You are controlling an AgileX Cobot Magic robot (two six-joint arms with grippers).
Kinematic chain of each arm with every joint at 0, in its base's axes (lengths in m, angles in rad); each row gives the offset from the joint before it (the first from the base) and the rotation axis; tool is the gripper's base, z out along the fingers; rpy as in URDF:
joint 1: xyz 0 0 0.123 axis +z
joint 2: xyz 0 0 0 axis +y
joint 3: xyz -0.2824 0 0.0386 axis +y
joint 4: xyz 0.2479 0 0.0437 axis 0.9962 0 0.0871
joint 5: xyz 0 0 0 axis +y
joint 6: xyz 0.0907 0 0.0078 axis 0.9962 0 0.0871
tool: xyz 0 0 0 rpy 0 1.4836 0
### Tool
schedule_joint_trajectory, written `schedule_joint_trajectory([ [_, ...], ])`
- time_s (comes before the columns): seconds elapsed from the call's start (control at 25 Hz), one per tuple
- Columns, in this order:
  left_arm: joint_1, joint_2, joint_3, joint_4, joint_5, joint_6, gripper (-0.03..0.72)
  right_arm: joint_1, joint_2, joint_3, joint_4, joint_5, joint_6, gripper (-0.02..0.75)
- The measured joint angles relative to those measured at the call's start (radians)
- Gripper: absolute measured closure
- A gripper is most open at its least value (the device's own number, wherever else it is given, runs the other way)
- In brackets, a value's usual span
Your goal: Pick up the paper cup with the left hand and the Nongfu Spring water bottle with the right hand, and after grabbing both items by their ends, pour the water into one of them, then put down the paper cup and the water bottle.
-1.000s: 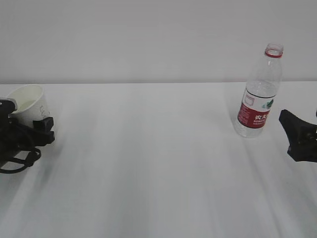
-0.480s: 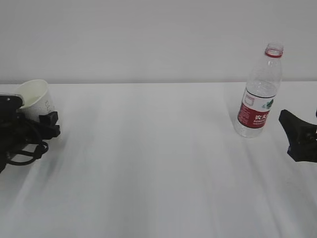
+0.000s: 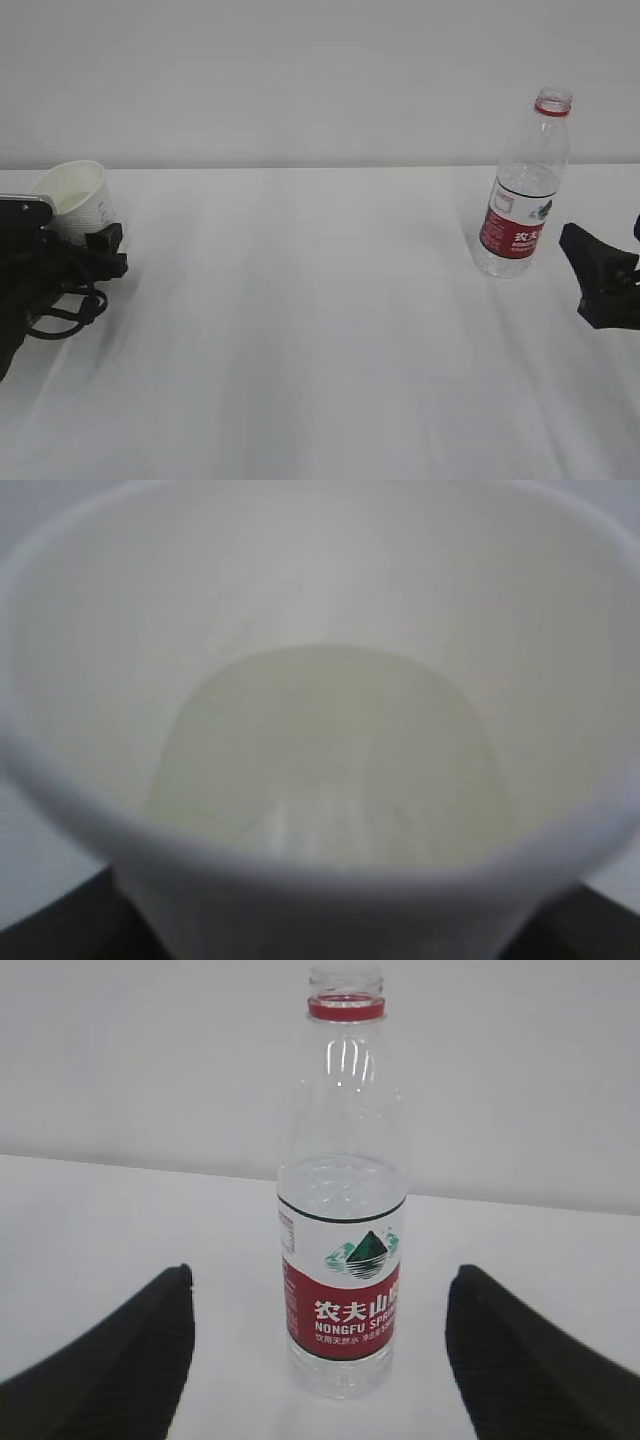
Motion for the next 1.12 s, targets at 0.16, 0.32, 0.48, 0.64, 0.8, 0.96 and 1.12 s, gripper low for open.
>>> schedule_joint_trajectory([
  [0.16, 0.0, 0.009, -0.002, 0.004, -0.018, 0.0, 0.187, 0.0, 0.0, 0.0, -0.014, 0.0, 0.0, 0.149],
  [0.32, 0.0, 0.009, -0.002, 0.004, -0.018, 0.0, 0.187, 0.0, 0.0, 0.0, -0.016, 0.0, 0.0, 0.149],
  [0.48, 0.0, 0.009, -0.002, 0.004, -0.018, 0.0, 0.187, 0.0, 0.0, 0.0, -0.017, 0.0, 0.0, 0.149],
  [0.64, 0.0, 0.01, -0.002, 0.004, -0.018, 0.0, 0.165, 0.0, 0.0, 0.0, -0.017, 0.0, 0.002, 0.149],
  [0.8, 0.0, 0.014, -0.002, 0.004, 0.001, 0.0, 0.053, 0.0, 0.0, 0.0, -0.02, 0.0, 0.004, 0.15],
  [0.96, 0.0, 0.021, -0.002, 0.004, 0.035, 0.0, 0.003, 0.0, 0.0, 0.0, -0.027, 0.0, 0.008, 0.15],
  [1.12, 0.0, 0.008, 0.0, 0.004, 0.037, 0.0, -0.002, 0.0, 0.0, 0.0, -0.035, 0.0, 0.02, 0.149],
])
